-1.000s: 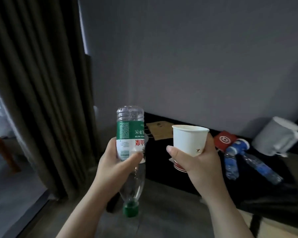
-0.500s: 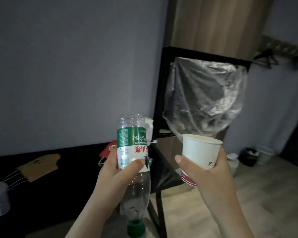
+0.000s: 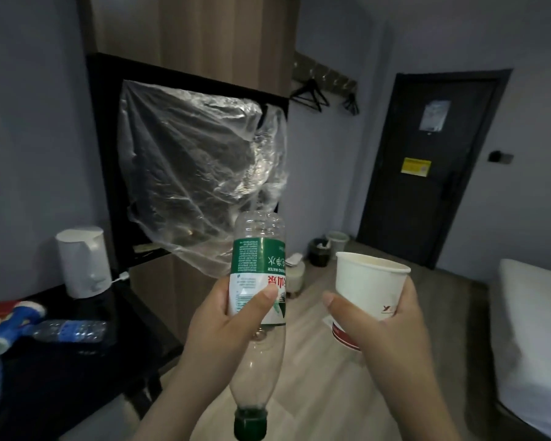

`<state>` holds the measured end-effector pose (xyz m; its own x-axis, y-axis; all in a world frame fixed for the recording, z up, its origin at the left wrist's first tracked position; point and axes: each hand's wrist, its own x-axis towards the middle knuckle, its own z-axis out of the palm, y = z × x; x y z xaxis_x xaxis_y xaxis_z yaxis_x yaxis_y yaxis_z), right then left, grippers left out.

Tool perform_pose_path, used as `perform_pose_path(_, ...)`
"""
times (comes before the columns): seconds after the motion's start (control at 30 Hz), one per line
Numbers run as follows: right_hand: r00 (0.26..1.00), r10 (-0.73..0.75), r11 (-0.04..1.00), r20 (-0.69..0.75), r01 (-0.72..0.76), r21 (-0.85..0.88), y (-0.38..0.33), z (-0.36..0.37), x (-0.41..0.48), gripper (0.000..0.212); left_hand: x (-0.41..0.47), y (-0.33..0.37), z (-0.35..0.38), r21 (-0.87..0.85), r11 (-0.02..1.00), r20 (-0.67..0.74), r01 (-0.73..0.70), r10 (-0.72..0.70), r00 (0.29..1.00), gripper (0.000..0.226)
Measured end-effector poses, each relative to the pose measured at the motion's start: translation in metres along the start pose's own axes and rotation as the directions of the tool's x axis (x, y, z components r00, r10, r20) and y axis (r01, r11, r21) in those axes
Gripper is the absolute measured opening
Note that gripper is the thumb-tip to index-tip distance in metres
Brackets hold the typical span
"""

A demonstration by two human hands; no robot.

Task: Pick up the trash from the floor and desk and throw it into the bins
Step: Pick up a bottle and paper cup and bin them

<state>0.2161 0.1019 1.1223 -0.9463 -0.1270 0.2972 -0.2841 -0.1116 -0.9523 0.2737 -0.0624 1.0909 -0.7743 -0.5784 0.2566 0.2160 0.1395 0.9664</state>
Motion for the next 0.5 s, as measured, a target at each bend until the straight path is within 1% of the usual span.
perform_pose_path(0.1, 0.999, -0.002, 1.000, -0.044, 0.002, -0.016, 0.014, -0.010, 0.030, 0.047, 0.032, -0.015, 0.031, -0.018, 1.000, 0.075, 0.023, -0.022, 0.997, 0.024)
perform_pose_path(0.27, 0.995, -0.046, 0.998, -0.093, 0.043, -0.037, 0.042, -0.005, 0.098, 0.045, 0.103, -0.043, 0.066, -0.081, 0.996, 0.173, 0.026, -0.012, 0.985, 0.036)
perform_pose_path(0.4, 0.988, -0.061, 0.997, -0.139, 0.052, -0.064, 0.067, 0.015, 0.160, 0.045, 0.181, -0.064, 0.078, -0.109, 0.993, 0.221, 0.036, -0.011, 0.975, 0.034)
perform_pose_path(0.5, 0.981, -0.056, 0.995, -0.187, 0.038, -0.097, 0.083, 0.031, 0.211, 0.046, 0.242, -0.077, 0.086, -0.087, 0.995, 0.298, 0.038, -0.011, 0.954, 0.052)
